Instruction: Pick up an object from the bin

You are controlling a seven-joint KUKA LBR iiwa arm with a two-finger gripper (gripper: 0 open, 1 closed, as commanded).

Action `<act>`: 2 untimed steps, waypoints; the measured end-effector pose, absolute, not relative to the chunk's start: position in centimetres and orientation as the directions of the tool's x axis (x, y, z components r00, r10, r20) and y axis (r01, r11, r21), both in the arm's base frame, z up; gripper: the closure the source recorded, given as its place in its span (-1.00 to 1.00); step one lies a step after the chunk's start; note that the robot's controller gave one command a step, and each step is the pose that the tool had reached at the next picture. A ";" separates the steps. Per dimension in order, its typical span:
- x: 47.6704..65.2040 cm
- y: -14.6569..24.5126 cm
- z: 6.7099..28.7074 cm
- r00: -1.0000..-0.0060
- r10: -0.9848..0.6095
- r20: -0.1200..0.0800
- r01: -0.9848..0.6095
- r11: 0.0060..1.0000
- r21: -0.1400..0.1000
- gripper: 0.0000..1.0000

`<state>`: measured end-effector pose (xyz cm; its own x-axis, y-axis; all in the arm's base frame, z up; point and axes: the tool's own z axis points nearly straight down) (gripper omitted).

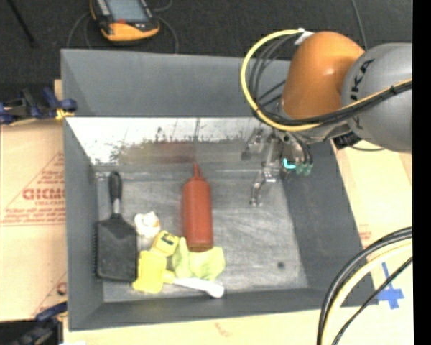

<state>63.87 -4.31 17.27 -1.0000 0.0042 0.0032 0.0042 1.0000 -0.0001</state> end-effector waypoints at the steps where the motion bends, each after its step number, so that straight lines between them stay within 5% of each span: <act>1: 64.0 -4.3 17.8 -1.000 0.004 -0.005 0.004 1.000 -0.001 -1.00; 2: 64.2 -3.2 17.6 -0.997 -0.080 -0.005 -0.080 0.997 -0.003 -1.00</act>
Offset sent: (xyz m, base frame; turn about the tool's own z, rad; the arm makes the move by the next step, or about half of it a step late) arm 0.0041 0.0385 -0.0014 -0.2299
